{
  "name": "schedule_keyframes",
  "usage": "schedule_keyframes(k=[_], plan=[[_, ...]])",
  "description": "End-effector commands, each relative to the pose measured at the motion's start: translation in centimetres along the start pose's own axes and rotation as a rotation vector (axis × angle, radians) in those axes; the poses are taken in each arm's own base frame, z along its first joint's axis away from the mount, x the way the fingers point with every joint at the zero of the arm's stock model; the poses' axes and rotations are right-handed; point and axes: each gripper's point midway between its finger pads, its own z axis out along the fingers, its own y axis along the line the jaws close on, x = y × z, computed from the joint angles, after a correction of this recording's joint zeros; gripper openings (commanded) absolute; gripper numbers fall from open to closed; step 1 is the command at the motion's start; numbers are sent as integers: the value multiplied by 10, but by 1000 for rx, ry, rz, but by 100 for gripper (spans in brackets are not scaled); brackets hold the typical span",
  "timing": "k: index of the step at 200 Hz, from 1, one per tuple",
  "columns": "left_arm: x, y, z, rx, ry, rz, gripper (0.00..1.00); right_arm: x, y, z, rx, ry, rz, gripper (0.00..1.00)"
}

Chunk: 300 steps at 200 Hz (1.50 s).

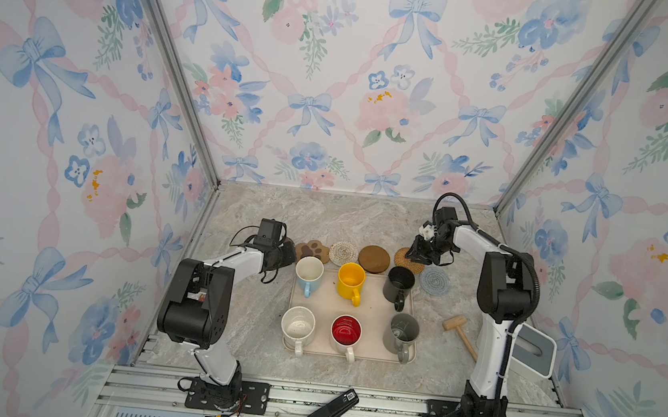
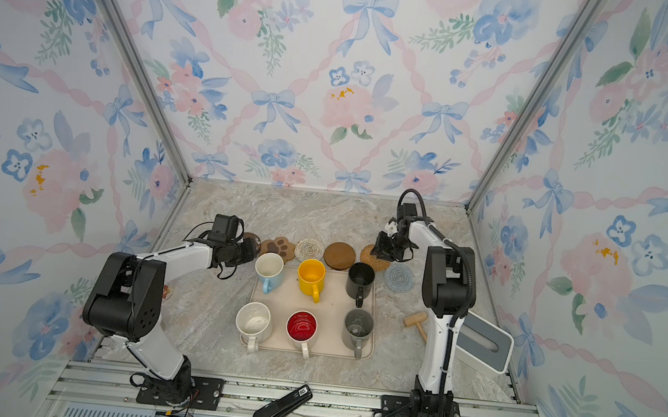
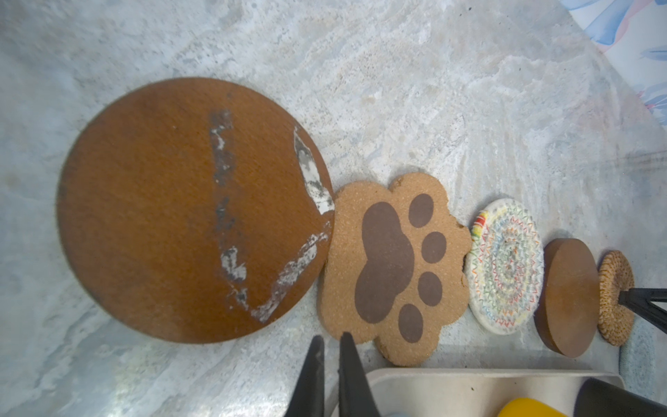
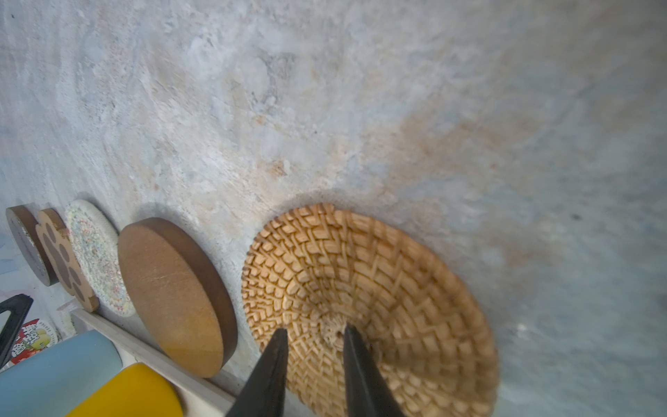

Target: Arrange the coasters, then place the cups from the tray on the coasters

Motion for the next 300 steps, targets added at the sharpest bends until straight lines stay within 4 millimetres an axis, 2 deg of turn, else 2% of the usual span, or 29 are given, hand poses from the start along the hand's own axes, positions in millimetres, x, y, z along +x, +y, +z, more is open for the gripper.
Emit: schedule_keyframes(k=[1, 59, 118, 177, 219, 239, 261, 300], plan=[[4, 2, -3, -8, 3, -1, 9, 45, -23, 15, 97, 149, 47, 30], [5, 3, -3, -13, 3, -1, 8, 51, -24, 12, 101, 143, 57, 30], [4, 2, -4, -10, 1, 1, 9, 48, -21, 10, 87, 134, 57, 31], [0, -1, -3, 0, -2, 4, 9, 15, -2, -10, 67, 58, 20, 37], [-3, -3, -5, 1, -12, 11, 9, -13, 13, -41, 48, -29, -10, 41], [-4, -3, -5, 2, -14, 10, 8, -17, 15, -54, 40, -58, -16, 41], [-3, -2, -5, -1, -14, 13, 9, -10, 4, -63, 67, -54, -7, 41], [-3, -1, -5, -5, -13, 16, 9, 19, -45, -80, 155, -33, 61, 35]])
